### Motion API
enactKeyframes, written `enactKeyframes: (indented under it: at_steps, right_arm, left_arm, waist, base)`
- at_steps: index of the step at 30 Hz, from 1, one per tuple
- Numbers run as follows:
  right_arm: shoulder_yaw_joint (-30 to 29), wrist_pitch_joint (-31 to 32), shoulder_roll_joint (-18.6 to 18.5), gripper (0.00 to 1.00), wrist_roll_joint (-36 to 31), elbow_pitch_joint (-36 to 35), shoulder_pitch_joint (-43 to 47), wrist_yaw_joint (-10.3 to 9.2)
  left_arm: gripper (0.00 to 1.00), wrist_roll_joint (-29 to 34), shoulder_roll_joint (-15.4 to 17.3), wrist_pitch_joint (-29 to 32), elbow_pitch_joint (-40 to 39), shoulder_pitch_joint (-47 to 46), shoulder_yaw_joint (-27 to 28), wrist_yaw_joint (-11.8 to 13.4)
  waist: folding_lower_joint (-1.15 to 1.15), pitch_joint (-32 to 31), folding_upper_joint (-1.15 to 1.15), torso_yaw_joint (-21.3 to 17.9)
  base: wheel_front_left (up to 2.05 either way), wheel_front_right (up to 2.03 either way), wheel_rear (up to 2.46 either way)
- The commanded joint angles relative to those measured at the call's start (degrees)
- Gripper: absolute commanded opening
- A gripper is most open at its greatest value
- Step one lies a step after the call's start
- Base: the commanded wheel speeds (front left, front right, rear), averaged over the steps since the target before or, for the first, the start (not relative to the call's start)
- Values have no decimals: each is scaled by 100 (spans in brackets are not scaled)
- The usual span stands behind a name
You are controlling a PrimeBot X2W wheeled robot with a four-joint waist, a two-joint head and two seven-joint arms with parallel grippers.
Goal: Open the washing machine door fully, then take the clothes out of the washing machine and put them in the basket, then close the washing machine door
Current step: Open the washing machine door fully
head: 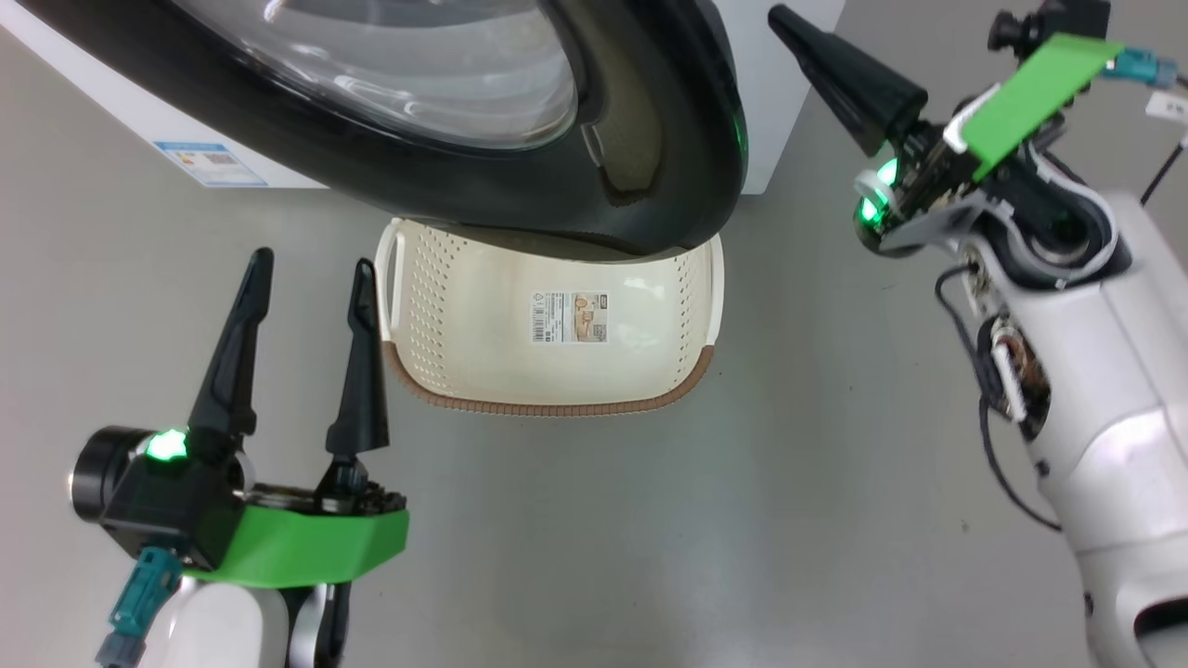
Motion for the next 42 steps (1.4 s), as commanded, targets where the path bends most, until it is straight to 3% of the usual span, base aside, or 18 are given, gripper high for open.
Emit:
enactKeyframes:
  at_steps: [1,6,13,30,42]
  right_arm:
    - [96,164,29,0,118,62,-245,5]
    - [325,787,16,0,372,566,-748,5]
    - [714,1290,-29,0,284,572,-901,5]
    - [1242,1547,23,0,103,185,-173,5]
    - [1533,1565,117,0,87,75,408,5]
  left_arm:
    - [100,-11,104,-27,-159,5,180,39]
    - [100,-8,104,-27,-142,-5,155,55]
    - [100,75,104,-27,-103,2,133,98]
    - [100,-36,104,-27,165,202,89,194]
    - [100,-180,104,-27,295,549,68,288]
  waist:
    - [0,8,0,14]
    - [0,29,0,43]
    - [0,-5,0,62]
    - [0,-551,0,236]
    - [0,-1045,0,717]
  base:
    - [0,0,0]
    - [0,0,0]
    - [0,0,0]
    - [0,0,0]
    - [0,0,0]
